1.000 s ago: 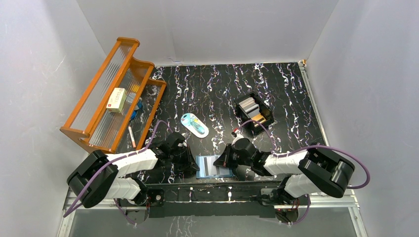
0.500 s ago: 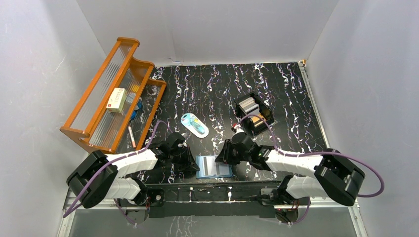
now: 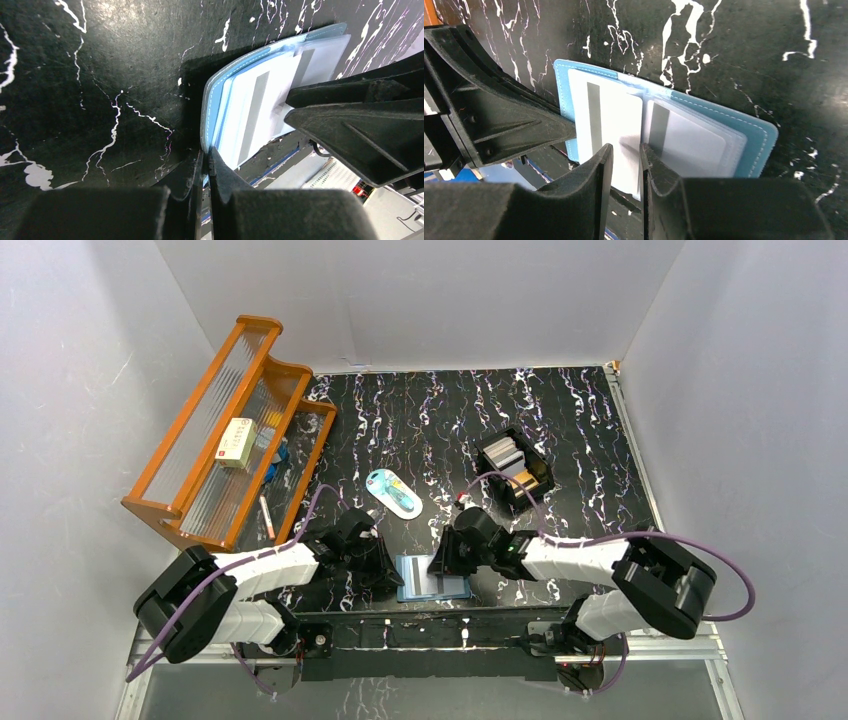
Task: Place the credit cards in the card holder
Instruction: Insert the credit card into the card holder.
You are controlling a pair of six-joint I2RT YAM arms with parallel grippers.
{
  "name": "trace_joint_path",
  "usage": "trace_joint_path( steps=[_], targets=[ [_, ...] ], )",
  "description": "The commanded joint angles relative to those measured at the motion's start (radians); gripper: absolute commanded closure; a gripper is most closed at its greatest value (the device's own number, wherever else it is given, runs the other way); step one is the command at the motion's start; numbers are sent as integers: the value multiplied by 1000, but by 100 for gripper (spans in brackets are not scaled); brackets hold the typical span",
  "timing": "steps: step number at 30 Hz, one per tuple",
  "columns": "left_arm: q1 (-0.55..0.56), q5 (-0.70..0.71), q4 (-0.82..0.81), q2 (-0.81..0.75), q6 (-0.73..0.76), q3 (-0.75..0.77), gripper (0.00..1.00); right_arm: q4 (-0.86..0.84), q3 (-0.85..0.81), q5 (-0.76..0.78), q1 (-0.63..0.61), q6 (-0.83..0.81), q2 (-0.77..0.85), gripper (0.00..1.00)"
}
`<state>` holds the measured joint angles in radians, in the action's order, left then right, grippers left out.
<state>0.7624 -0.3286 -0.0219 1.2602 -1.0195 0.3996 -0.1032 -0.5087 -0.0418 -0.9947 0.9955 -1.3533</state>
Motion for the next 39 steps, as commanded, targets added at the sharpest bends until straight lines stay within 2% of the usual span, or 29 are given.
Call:
trace_joint_path(
  steps=[1, 10, 15, 20, 22, 24, 32, 35, 39],
  targets=[
    [3, 23, 45, -26, -1, -18, 100, -20, -48, -2, -24, -8, -46, 66],
    [2, 25, 59, -34, 5, -7, 100, -67, -53, -22, -44, -13, -39, 68],
    [3, 58, 145, -54, 35, 30, 100, 42, -89, -5, -42, -87, -8, 65],
    [-2, 105, 253, -52, 93, 84, 100, 148, -138, -24, -28, -319, 76, 61],
    [-10, 100, 274, -45, 116, 101, 100, 243, -180, 35, -29, -419, 89, 61],
    [-18, 93, 295, -41, 137, 116, 100, 237, -175, 45, -28, -527, 131, 61],
    [-78, 74, 387, -39, 204, 151, 100, 206, -108, -119, -27, -1046, 308, 60],
    [-96, 58, 395, -34, 219, 154, 100, 208, -93, -90, -27, -1150, 279, 58],
    [-118, 21, 373, -30, 226, 145, 100, 230, -101, -171, -27, -1268, 160, 59]
  ],
)
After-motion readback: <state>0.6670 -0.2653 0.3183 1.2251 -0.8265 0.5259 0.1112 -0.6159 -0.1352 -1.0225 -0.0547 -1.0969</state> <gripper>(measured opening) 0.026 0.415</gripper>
